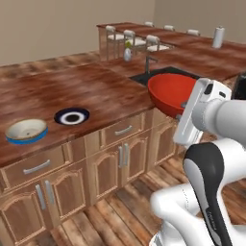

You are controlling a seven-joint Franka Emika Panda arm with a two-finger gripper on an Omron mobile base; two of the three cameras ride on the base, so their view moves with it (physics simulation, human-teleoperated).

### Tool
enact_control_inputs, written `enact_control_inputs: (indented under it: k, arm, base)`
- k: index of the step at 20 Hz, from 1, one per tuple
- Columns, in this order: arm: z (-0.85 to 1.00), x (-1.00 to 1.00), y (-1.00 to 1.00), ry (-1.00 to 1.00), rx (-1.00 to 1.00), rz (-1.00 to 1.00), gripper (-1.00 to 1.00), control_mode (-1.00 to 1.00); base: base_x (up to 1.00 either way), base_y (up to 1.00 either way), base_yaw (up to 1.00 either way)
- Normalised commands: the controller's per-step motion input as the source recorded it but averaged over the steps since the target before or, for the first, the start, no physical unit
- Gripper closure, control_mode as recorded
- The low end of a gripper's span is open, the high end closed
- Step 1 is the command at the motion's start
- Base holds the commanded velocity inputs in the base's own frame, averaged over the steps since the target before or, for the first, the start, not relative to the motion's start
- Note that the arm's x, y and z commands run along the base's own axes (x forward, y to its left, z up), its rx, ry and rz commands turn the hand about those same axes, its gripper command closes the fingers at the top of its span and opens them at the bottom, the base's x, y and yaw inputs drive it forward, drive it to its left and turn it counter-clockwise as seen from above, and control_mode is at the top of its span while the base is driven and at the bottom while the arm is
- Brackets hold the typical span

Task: Move the bowls from the cabinet to the plates on the dining table.

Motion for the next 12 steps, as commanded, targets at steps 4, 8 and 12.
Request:
enact_control_inputs:
  k: [4,8,12]
  arm:
    - [0.00,0.00,0.00,0.00,0.00,0.00,1.00,1.00]
    - [0.00,0.00,0.00,0.00,0.00,0.00,1.00,1.00]
    - [0.00,0.00,0.00,0.00,0.00,0.00,1.00,1.00]
  base:
    - [0.91,-0.22,0.13]
    - [0.49,0.00,0.15]
    - [0.36,0.02,0.18]
